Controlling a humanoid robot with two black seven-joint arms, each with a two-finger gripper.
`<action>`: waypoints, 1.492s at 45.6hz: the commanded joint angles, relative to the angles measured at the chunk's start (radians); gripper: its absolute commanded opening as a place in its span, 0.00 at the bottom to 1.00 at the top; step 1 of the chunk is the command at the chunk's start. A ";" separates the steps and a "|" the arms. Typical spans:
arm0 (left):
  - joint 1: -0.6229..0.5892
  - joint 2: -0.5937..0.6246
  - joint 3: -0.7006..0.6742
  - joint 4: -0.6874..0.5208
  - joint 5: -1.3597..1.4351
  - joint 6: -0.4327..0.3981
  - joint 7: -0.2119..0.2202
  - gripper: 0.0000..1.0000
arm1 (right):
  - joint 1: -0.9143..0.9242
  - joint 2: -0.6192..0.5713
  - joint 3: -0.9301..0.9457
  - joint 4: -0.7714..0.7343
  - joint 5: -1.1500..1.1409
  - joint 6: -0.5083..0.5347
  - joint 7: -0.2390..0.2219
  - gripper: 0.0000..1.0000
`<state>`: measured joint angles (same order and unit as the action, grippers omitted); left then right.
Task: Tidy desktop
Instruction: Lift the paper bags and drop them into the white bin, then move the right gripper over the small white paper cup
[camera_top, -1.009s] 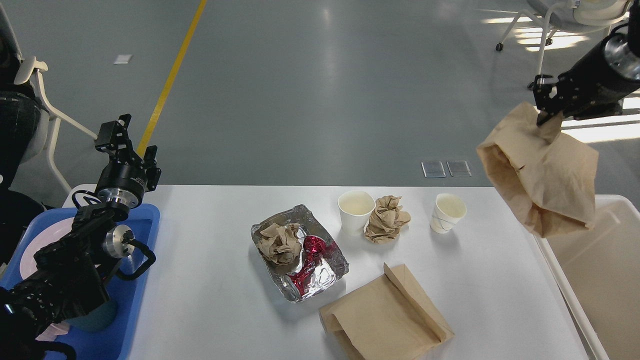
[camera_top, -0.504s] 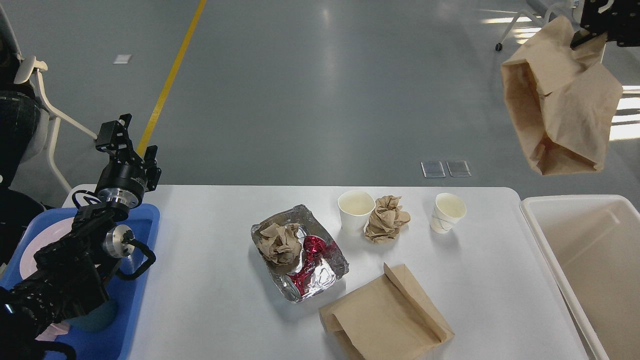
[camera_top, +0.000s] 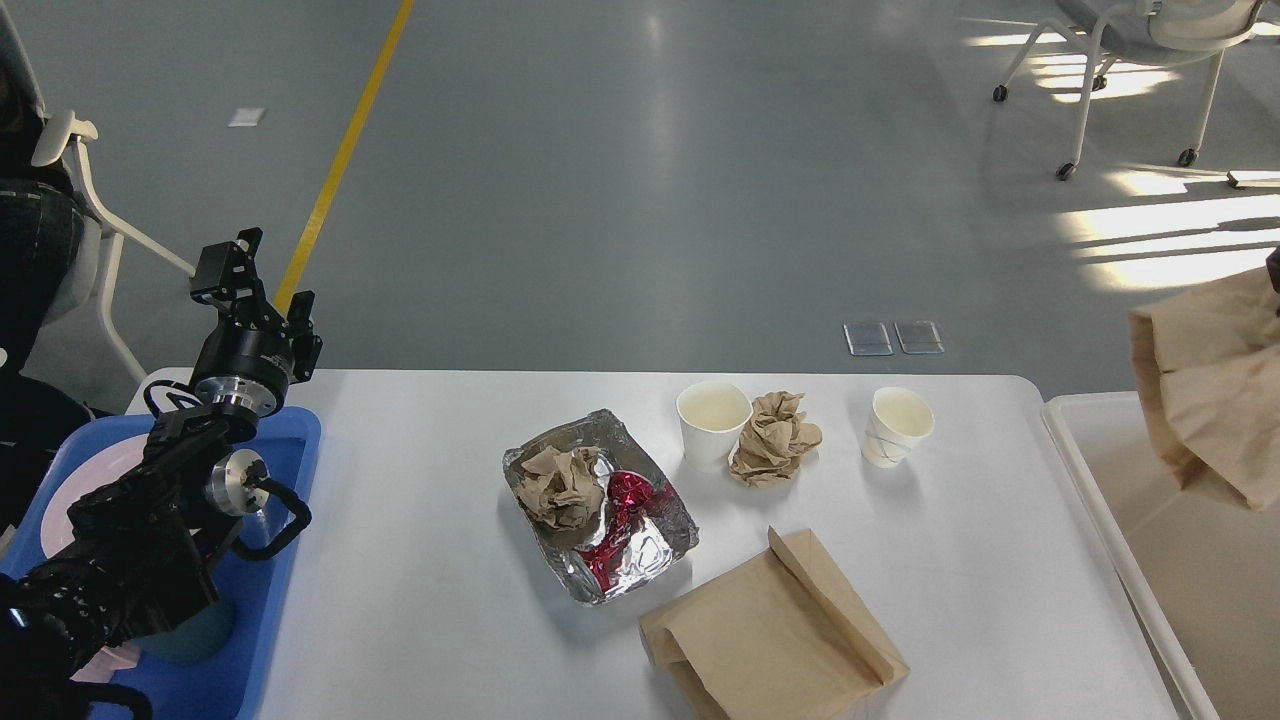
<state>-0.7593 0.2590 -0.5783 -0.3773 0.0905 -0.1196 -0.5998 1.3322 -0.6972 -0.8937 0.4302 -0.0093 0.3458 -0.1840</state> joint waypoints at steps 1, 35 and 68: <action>0.000 0.000 0.000 0.000 0.000 0.000 0.000 0.97 | -0.122 0.015 0.006 -0.047 0.000 -0.151 0.000 0.50; 0.000 0.000 0.000 0.000 0.000 0.000 0.000 0.97 | 0.054 0.176 -0.008 -0.007 0.003 -0.220 0.001 1.00; 0.000 0.000 0.000 0.000 0.000 0.000 0.000 0.97 | 0.757 0.444 -0.163 0.599 0.008 0.462 0.005 1.00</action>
<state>-0.7593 0.2593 -0.5783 -0.3773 0.0905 -0.1196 -0.5998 2.0057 -0.2491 -1.0641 0.9343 -0.0017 0.7285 -0.1822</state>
